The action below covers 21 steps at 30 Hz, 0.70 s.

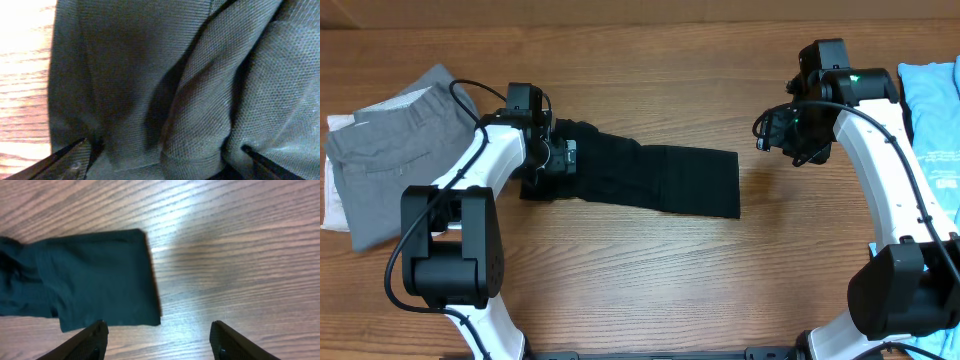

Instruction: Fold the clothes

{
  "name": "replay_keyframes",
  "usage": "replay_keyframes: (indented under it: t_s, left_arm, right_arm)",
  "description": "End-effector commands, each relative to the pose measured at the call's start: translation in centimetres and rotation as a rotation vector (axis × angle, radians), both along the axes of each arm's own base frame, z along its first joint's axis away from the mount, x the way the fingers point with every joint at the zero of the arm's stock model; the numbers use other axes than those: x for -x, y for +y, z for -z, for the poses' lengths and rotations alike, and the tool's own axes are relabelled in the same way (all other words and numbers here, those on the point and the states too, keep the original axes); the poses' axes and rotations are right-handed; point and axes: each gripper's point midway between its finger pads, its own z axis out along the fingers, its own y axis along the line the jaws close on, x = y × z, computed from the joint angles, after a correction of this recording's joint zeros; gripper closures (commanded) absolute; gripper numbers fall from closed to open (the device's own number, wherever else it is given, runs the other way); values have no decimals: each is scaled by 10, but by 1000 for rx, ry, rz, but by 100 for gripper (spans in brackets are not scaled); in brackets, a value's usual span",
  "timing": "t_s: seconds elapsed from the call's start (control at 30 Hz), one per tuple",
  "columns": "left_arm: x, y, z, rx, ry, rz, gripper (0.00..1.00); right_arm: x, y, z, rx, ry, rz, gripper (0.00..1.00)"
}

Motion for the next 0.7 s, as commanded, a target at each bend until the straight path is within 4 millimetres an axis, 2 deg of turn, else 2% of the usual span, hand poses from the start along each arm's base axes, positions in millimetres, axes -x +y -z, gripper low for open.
replay_keyframes:
  t_s: [0.0, 0.03, 0.07, 0.13, 0.17, 0.27, 0.33, 0.5, 0.57, 0.63, 0.67]
  left_arm:
    - [5, -2, 20, 12, 43, -4, 27]
    - [6, -3, 21, 18, 46, -1, 41]
    - [6, -5, 20, 24, 46, 0, 45]
    - [6, -4, 20, 24, 46, 0, 63]
    - [6, -4, 20, 24, 46, -1, 76]
    - [6, -2, 18, 23, 46, -5, 96]
    - [7, 1, 15, 19, 47, -11, 96]
    - [-1, 30, -26, -122, 30, -51, 96]
    - [-4, 45, -54, -215, 25, -59, 96]
    - [-9, 58, -90, -291, 4, -69, 96]
    - [-11, 60, -98, -301, -1, -66, 96]
  right_arm:
    - [-1, -3, -2, 11, -5, -3, 31]
    - [0, -3, -2, 11, -2, -4, 31]
    - [1, -3, -2, 11, 1, -4, 31]
    - [2, -4, -2, 11, 5, -4, 31]
    - [2, -4, -2, 11, 6, -4, 31]
    - [3, -4, -2, 12, 8, -4, 31]
    - [3, -4, -2, 12, 8, -4, 31]
    - [2, -4, -2, 12, 5, -3, 31]
    - [2, -4, -1, 12, 7, -3, 31]
    - [2, -4, 4, 13, 21, -3, 32]
    - [2, -4, 6, 13, 26, -3, 32]
